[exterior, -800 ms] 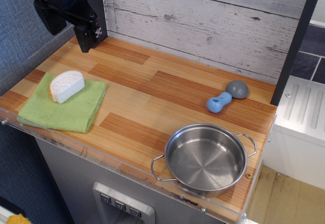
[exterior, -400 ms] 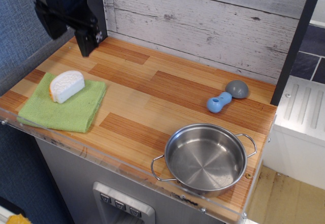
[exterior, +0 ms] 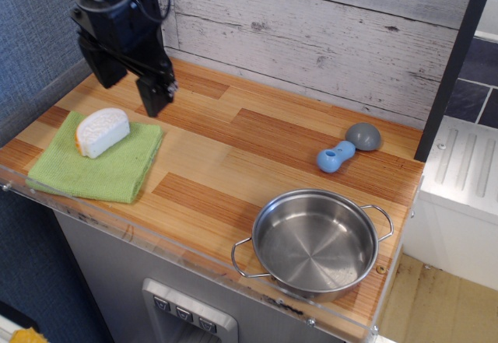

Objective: Pick up the metal pan and place it behind the green cloth

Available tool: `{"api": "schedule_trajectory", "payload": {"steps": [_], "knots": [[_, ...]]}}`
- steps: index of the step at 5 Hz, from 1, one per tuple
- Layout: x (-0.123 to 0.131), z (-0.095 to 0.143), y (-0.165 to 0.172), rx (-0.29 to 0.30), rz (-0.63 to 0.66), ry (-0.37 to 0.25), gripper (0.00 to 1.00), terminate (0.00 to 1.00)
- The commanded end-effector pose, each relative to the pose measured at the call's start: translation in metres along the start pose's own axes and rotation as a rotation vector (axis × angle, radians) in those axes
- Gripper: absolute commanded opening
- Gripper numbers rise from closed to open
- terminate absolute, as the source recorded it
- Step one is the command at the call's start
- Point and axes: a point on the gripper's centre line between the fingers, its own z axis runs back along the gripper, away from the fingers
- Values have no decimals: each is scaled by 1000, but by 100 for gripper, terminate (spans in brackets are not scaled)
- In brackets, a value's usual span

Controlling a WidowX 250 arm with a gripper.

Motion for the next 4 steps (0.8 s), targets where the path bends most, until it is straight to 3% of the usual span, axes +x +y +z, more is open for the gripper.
{"api": "schedule_trajectory", "payload": {"steps": [1, 4], "knots": [[0, 6, -53, -89, -84, -72, 100, 0], [1, -11, -132, -129, -214, -85, 100, 0]]}}
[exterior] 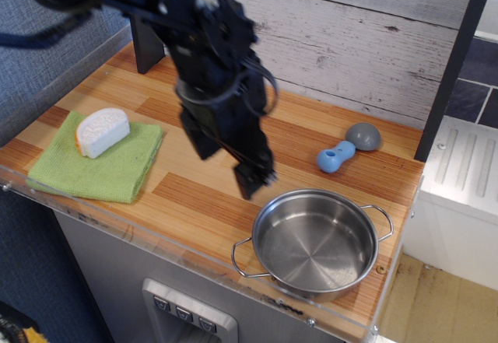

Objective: Pick up the metal pan and place it behind the green cloth

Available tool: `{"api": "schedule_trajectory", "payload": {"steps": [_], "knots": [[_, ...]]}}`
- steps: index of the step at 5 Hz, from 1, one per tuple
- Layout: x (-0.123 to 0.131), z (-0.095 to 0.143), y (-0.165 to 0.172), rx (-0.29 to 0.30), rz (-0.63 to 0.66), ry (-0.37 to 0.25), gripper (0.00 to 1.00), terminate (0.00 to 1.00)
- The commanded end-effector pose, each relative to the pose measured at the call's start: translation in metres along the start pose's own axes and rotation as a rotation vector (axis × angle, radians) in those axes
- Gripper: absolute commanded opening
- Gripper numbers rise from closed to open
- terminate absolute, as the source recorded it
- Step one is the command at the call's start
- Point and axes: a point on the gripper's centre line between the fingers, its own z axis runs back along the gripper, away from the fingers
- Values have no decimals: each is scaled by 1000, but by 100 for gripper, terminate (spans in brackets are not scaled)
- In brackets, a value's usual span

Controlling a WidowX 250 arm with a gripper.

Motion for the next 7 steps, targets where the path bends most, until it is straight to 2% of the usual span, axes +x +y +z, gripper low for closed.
{"api": "schedule_trajectory", "payload": {"steps": [1, 3, 4, 7], "knots": [[5, -19, -29, -13, -50, 8, 100, 0], [2, -36, -25, 5, -55, 44, 100, 0], [-1, -45, -24, 14, -57, 61, 0, 0], [-4, -47, -21, 22, -46, 69, 0, 0]]}}
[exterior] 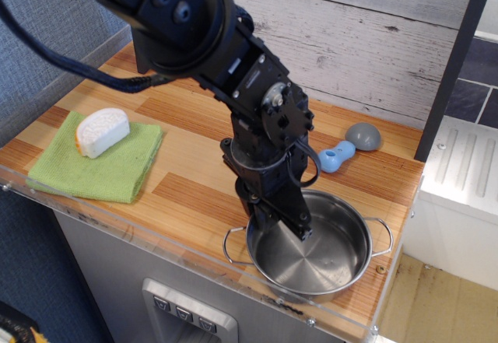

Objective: Pick up the metal pan and place it behind the green cloth

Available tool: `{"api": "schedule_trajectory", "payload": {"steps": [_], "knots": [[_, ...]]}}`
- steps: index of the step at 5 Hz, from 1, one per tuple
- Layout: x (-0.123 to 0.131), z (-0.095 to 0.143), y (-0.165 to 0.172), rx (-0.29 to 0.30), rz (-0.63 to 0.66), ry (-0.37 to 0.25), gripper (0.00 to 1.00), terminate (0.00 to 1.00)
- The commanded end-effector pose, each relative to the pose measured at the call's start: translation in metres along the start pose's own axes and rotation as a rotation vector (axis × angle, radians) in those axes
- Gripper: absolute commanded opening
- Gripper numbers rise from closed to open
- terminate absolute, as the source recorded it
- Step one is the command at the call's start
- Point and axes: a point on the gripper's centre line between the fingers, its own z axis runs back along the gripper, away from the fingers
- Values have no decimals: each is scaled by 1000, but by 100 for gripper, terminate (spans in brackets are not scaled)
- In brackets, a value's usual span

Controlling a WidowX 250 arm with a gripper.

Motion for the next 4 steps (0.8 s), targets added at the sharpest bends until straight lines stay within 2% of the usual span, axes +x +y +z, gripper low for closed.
{"api": "schedule_trajectory", "payload": {"steps": [1, 3, 4], "knots": [[3, 11, 0, -8, -26, -27, 0, 0], [10, 30, 0, -49, -50, -67, 0, 0], [16, 55, 7, -61, -50, -111, 0, 0]]}}
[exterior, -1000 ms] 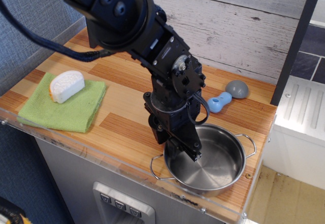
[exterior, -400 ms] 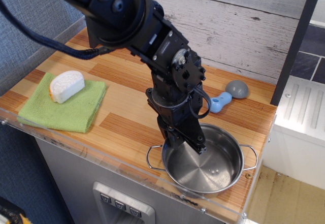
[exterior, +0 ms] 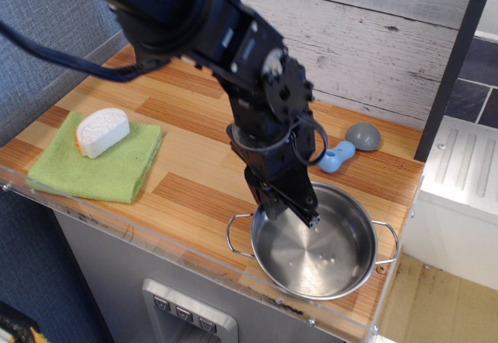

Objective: Pick up the metal pan and place it behind the green cloth

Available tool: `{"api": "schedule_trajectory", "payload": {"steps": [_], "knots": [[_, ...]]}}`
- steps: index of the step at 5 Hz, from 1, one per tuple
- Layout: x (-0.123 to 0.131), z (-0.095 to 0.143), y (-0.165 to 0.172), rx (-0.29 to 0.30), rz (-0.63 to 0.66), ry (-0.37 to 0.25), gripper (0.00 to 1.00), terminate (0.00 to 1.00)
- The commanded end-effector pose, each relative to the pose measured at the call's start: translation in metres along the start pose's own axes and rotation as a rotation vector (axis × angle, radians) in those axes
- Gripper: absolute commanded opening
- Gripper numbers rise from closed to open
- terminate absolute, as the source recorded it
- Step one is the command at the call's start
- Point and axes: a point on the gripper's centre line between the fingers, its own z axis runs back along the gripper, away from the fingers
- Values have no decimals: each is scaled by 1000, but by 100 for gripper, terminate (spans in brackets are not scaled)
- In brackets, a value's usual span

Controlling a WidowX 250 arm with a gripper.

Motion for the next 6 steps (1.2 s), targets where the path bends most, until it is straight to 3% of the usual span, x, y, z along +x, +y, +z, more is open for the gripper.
{"api": "schedule_trajectory", "payload": {"steps": [1, 2, 3, 4, 6], "knots": [[14, 62, 18, 16, -12, -134, 0, 0], [24, 94, 40, 66, 17, -186, 0, 0], [30, 105, 75, 96, 78, -190, 0, 0], [33, 101, 107, 113, 126, -169, 0, 0], [38, 68, 152, 107, 190, -106, 0, 0]]}}
